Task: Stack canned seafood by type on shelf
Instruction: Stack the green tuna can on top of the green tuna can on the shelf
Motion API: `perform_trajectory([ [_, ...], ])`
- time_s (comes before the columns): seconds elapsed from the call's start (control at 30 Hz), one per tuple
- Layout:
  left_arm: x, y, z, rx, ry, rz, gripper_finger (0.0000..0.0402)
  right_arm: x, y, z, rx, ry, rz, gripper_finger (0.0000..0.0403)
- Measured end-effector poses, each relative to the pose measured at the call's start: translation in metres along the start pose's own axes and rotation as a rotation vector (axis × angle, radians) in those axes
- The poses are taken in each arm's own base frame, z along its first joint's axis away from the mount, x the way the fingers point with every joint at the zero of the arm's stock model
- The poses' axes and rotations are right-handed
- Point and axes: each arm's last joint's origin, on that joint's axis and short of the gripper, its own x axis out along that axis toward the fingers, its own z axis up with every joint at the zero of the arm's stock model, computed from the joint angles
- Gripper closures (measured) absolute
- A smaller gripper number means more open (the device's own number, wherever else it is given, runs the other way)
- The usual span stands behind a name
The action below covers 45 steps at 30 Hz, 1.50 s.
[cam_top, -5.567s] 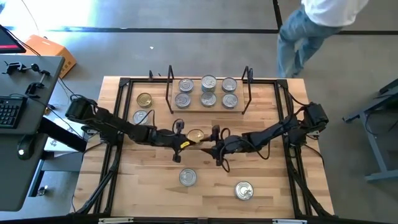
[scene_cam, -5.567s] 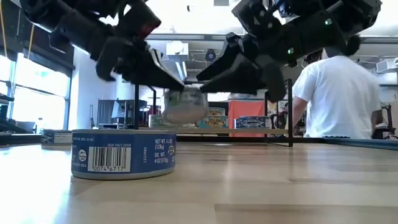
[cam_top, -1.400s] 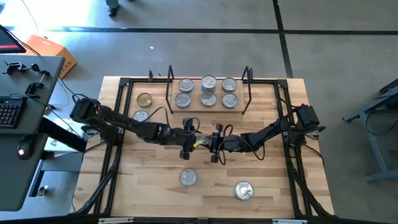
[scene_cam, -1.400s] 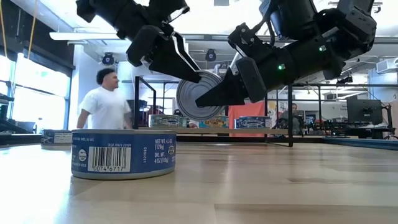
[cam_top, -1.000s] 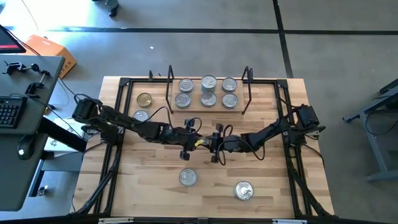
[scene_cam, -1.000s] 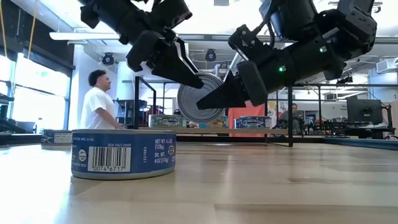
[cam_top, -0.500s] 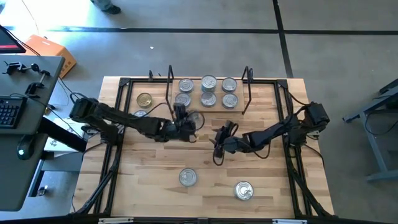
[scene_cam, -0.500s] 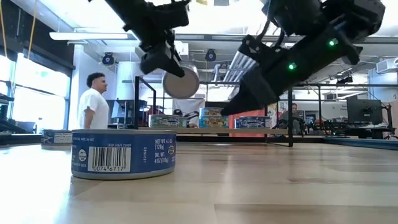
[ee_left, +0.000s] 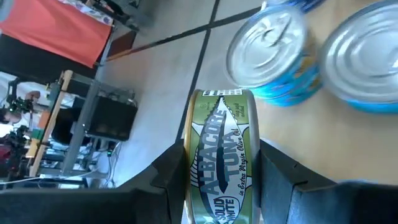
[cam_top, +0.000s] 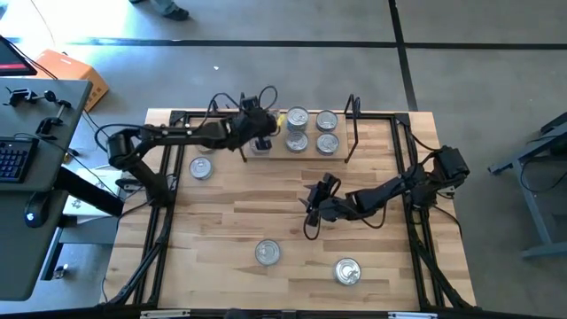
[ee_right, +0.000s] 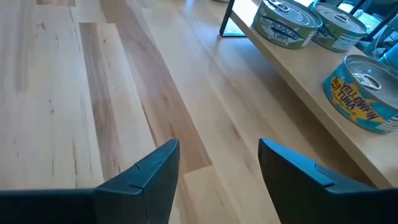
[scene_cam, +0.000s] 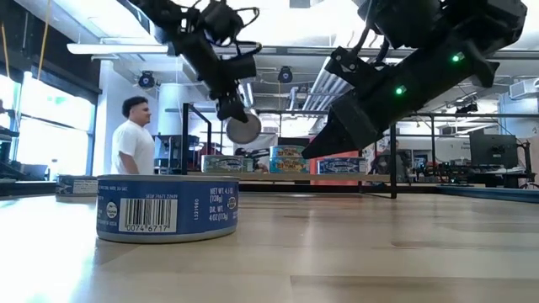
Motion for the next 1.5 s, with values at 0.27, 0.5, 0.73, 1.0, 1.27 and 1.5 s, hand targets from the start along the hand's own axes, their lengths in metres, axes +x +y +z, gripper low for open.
perform_trajectory([
  [0.27,0.031,-0.005,-0.015,0.117,0.123,0.059,0.0274,0.0,0.0,0.0,0.0,0.0,0.0,0.0191],
  [0.5,0.033,-0.013,-0.017,0.158,0.146,0.038,0.022,0.0,0.0,0.0,0.002,0.0,0.0,0.0191],
  [0.73,0.03,-0.019,-0.014,0.185,0.121,-0.003,0.0192,0.0,0.0,0.0,0.0,0.0,0.0,0.0191],
  [1.0,0.029,-0.025,-0.015,0.188,0.08,-0.123,0.0189,0.0,0.0,0.0,0.002,0.0,0.0,0.0191],
  [1.27,0.032,-0.022,-0.019,0.168,0.081,-0.139,0.0188,0.0,0.0,0.0,0.003,0.001,0.0,0.0191],
  [1.5,0.031,-0.023,-0.019,0.148,0.073,-0.175,0.0187,0.0,0.0,0.0,0.007,0.001,-0.001,0.0191],
])
